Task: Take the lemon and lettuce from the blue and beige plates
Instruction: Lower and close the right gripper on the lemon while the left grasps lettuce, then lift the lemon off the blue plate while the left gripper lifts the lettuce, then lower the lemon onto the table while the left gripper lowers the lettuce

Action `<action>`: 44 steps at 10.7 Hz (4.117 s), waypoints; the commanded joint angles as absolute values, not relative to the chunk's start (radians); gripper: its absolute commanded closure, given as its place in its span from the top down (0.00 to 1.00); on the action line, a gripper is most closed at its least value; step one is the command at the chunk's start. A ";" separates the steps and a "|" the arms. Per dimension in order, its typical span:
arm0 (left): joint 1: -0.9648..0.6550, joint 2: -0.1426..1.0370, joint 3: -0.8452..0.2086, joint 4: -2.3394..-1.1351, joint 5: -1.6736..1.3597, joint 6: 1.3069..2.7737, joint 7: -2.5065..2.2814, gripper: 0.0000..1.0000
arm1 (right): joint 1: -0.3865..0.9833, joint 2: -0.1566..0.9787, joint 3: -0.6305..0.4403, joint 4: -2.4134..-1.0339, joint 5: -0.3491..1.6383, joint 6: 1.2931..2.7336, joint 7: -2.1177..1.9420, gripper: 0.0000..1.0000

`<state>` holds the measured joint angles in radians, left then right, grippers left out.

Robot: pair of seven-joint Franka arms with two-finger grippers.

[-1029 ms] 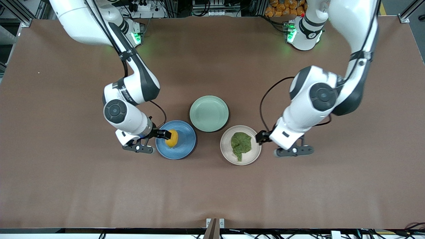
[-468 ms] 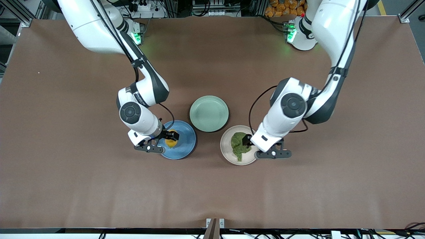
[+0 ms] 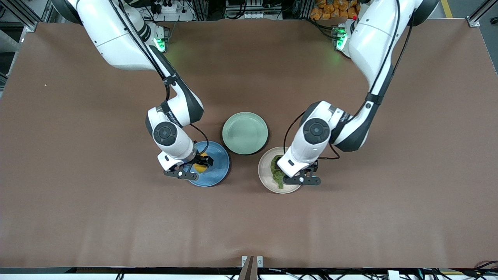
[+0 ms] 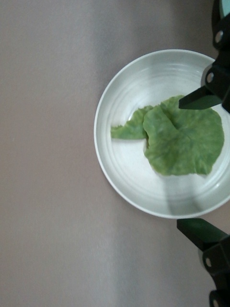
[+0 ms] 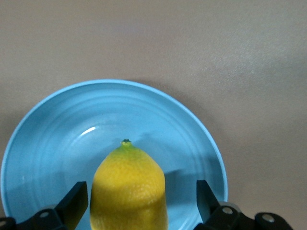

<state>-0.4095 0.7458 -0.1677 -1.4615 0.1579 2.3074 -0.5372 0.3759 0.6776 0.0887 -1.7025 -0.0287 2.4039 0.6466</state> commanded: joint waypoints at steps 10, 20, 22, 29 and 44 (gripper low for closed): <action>-0.462 0.868 -0.135 -1.440 0.192 2.474 -0.646 1.00 | 0.390 0.678 0.095 -1.698 -0.049 2.396 0.709 0.28; -0.465 0.855 -0.135 -1.443 0.192 2.474 -0.736 0.00 | 0.262 0.491 0.092 -1.696 -0.037 2.056 0.470 0.23; -0.457 0.838 -0.135 -1.443 0.193 2.473 -0.736 0.00 | 0.244 0.462 0.065 -1.713 -0.037 2.043 0.405 0.23; -0.416 0.720 -0.137 -1.448 0.186 2.326 -0.738 0.00 | 0.166 0.433 -0.044 -1.773 -0.037 2.057 0.062 0.23; -0.177 0.581 -0.147 -1.445 0.179 2.067 -0.558 0.00 | 0.120 0.426 -0.123 -2.114 -0.035 2.500 -0.055 0.23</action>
<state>-0.2005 0.6036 -0.1377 -1.4278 0.1615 2.1046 -0.5767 0.1319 0.4643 -0.1301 -2.0652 -0.0344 2.4725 -0.0431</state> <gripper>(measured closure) 0.982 0.388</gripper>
